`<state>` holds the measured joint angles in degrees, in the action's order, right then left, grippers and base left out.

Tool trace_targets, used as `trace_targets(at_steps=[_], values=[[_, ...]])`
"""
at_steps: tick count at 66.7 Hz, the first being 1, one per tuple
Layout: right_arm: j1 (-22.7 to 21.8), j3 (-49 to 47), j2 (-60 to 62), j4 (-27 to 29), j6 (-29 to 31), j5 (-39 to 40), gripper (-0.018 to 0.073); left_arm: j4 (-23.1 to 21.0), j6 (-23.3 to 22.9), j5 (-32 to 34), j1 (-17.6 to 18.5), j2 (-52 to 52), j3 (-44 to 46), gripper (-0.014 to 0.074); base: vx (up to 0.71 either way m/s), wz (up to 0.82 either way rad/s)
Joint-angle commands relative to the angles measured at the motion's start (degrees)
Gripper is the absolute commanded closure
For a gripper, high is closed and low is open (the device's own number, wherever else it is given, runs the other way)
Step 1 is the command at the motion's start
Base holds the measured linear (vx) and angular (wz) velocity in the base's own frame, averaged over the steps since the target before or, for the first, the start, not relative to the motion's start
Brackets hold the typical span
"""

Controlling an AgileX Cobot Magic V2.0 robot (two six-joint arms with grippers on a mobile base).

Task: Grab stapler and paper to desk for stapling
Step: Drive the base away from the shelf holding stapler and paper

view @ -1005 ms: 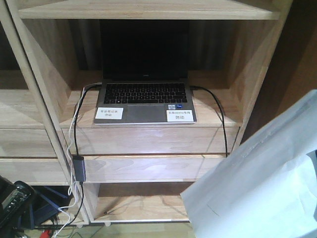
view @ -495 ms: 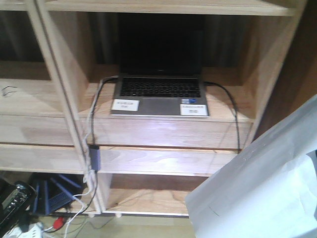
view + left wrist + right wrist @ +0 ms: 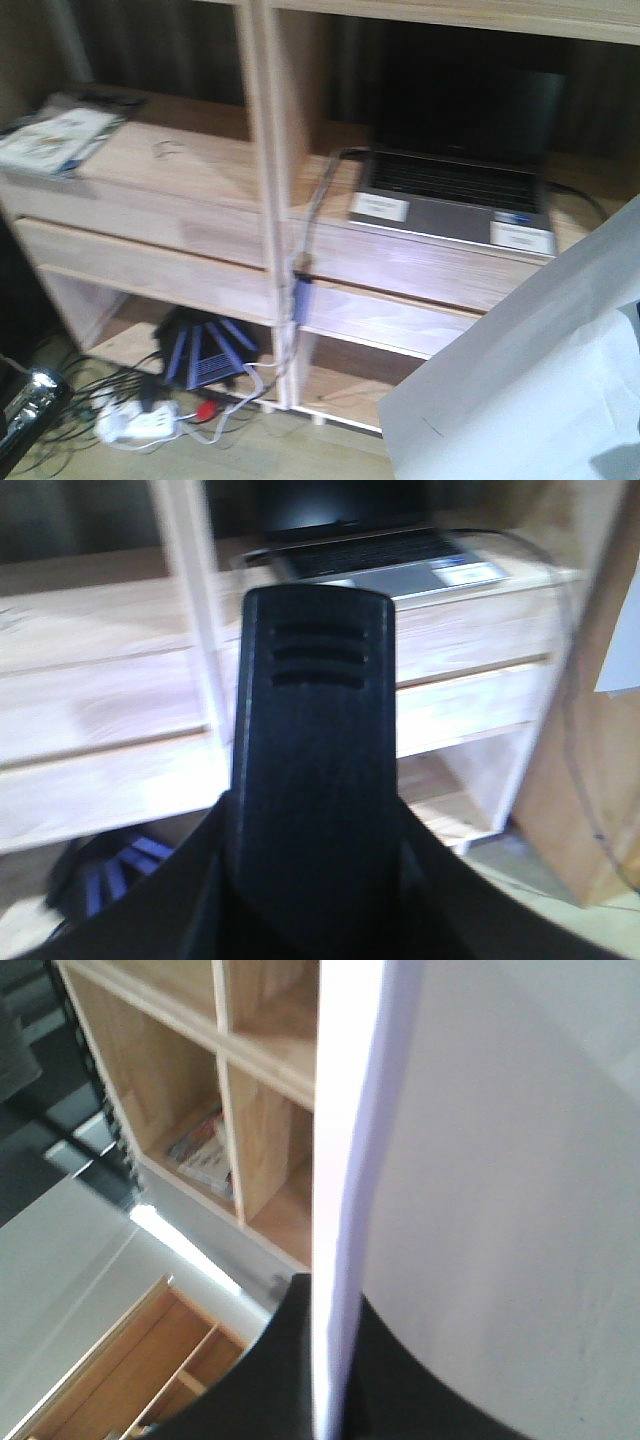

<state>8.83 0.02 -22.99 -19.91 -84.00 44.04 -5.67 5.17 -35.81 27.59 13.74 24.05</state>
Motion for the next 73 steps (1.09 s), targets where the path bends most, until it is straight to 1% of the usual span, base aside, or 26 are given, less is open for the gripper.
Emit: trace_targets(at_steps=[1,47,73], values=[[-0.1,-1.5,-0.4,0.3,0.6,3.8,0.0564,-0.7,0.0,6.4,0.4,0.6,1.7,0.0603,-0.01,0.61],[-0.1,-1.5,-0.4,0.3,0.6,3.8,0.0564,-0.7,0.0,6.4,0.4,0.6,1.7,0.0603,0.05,0.60],[-0.1,-1.5,-0.4,0.3,0.6,3.8,0.0564,-0.7,0.0,6.4,0.4,0.6,1.7,0.0603,0.08,0.72]])
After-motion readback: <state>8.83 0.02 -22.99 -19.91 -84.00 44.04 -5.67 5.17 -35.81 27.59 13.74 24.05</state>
